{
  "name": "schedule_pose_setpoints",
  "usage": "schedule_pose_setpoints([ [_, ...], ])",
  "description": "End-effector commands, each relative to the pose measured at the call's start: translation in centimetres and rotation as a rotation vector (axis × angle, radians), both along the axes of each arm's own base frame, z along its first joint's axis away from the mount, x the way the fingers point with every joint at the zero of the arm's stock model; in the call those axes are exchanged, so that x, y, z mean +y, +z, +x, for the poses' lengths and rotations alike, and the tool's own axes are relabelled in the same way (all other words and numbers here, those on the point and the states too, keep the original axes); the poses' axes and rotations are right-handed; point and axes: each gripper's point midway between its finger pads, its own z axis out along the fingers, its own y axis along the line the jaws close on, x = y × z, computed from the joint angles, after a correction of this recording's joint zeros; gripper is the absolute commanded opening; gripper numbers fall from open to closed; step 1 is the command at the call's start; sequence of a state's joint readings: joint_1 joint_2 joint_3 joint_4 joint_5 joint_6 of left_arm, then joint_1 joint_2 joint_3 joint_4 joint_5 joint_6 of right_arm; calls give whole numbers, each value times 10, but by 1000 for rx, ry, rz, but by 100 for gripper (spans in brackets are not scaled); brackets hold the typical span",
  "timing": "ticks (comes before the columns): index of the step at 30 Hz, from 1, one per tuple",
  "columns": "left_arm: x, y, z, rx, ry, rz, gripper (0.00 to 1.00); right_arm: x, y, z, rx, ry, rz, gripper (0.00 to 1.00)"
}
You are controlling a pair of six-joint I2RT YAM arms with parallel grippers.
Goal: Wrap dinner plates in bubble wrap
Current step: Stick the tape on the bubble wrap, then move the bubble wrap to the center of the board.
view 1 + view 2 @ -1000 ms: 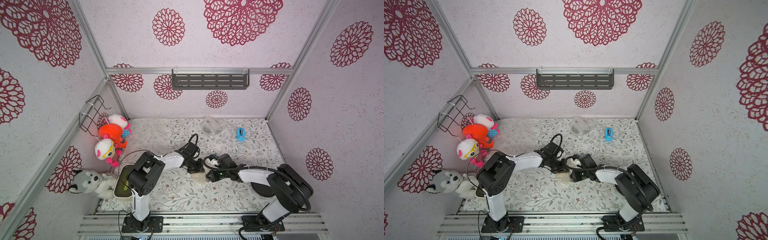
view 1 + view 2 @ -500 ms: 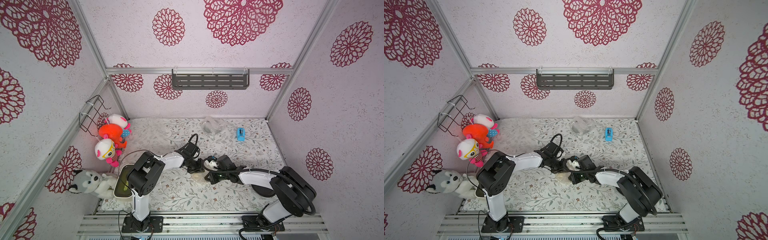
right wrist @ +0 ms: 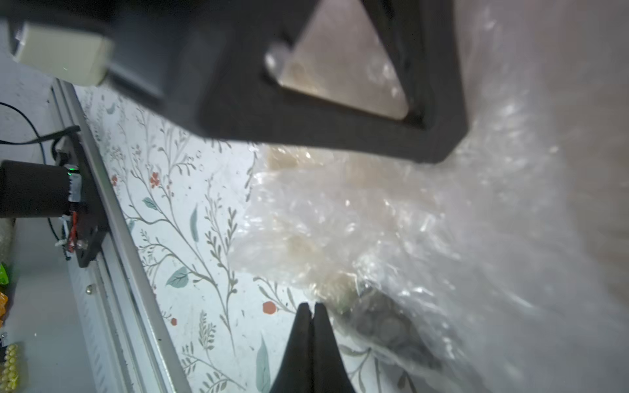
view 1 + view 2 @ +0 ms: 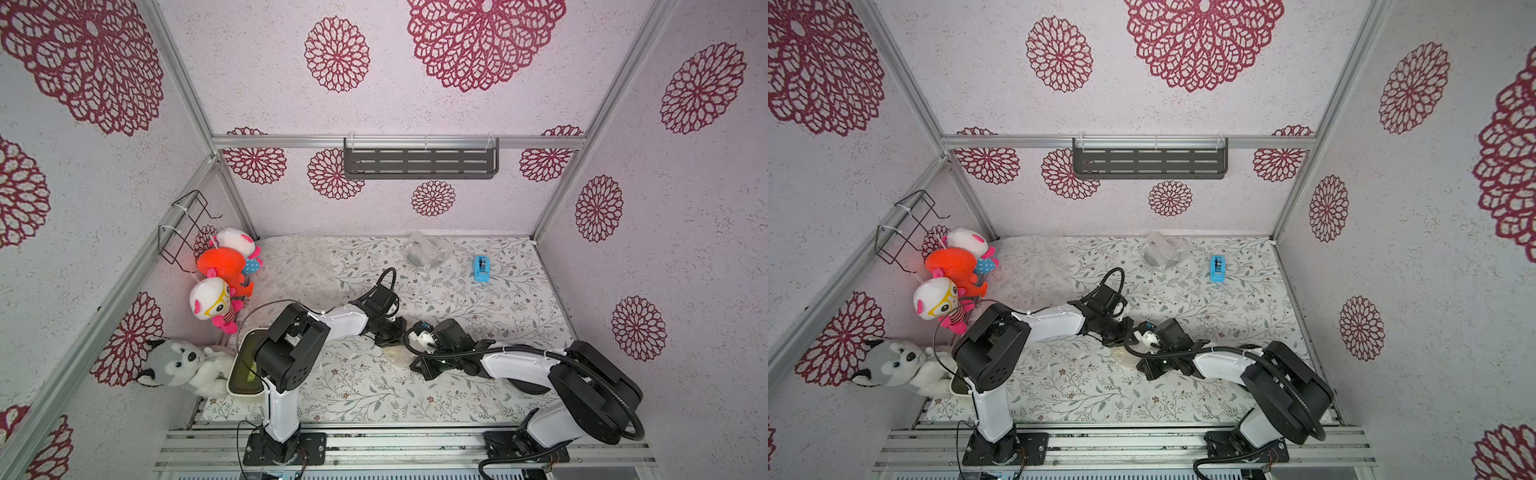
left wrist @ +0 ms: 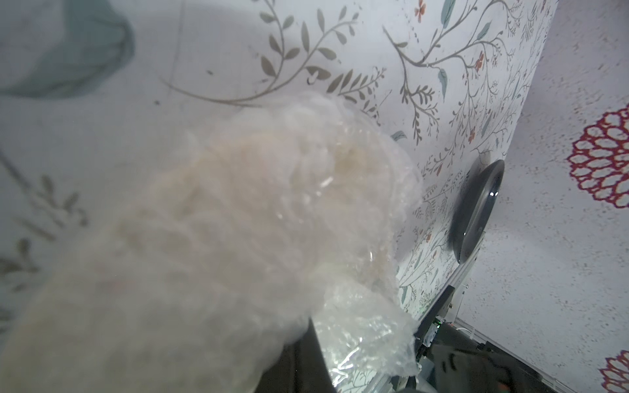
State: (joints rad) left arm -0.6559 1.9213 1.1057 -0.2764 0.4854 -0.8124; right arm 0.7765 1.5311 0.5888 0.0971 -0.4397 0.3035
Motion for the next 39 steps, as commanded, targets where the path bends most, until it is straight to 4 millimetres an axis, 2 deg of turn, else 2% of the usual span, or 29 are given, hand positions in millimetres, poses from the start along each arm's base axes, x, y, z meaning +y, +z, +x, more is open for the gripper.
schedule_pose_setpoints([
  [1, 14, -17, -13, 47, 7, 76, 0, 2, -2, 4, -38, 32, -20, 0],
  [5, 13, -17, -12, 48, 5, 72, 0, -8, 7, 6, -80, 4, -46, 0],
  [10, 12, -19, -13, 54, 2, 68, 0, -36, 2, 50, -180, -300, -152, 0],
  [13, 14, -18, -14, 53, 4, 72, 0, -36, 5, 65, -188, -339, -147, 3],
  [17, 17, -19, -9, 53, 15, 67, 0, -33, 13, 77, -120, -328, -36, 12],
  [20, 28, -38, 3, 93, 56, 88, 0, -23, 6, 93, -107, -293, -38, 14],
  [23, 46, -44, 34, 75, 138, 81, 0, -2, 8, 128, -118, -315, -19, 15],
  [25, 57, -45, 64, 42, 162, 103, 0, 8, 6, 160, -111, -378, -24, 15],
  [30, 71, -44, 144, -40, 198, 146, 0, 17, 2, 242, -129, -535, -33, 18],
  [32, 80, -45, 179, -69, 233, 165, 0, 18, 12, 272, -165, -582, -28, 24],
  [34, 89, -44, 214, -91, 277, 163, 0, 23, 44, 294, -225, -609, 16, 30],
  [35, 91, -45, 227, -98, 296, 156, 0, 23, 58, 298, -258, -614, 30, 33],
  [37, 95, -42, 257, -130, 340, 131, 0, 12, 96, 301, -347, -650, 41, 47],
  [39, 95, -23, 291, -193, 378, 69, 0, -7, 121, 296, -417, -695, 24, 51],
])
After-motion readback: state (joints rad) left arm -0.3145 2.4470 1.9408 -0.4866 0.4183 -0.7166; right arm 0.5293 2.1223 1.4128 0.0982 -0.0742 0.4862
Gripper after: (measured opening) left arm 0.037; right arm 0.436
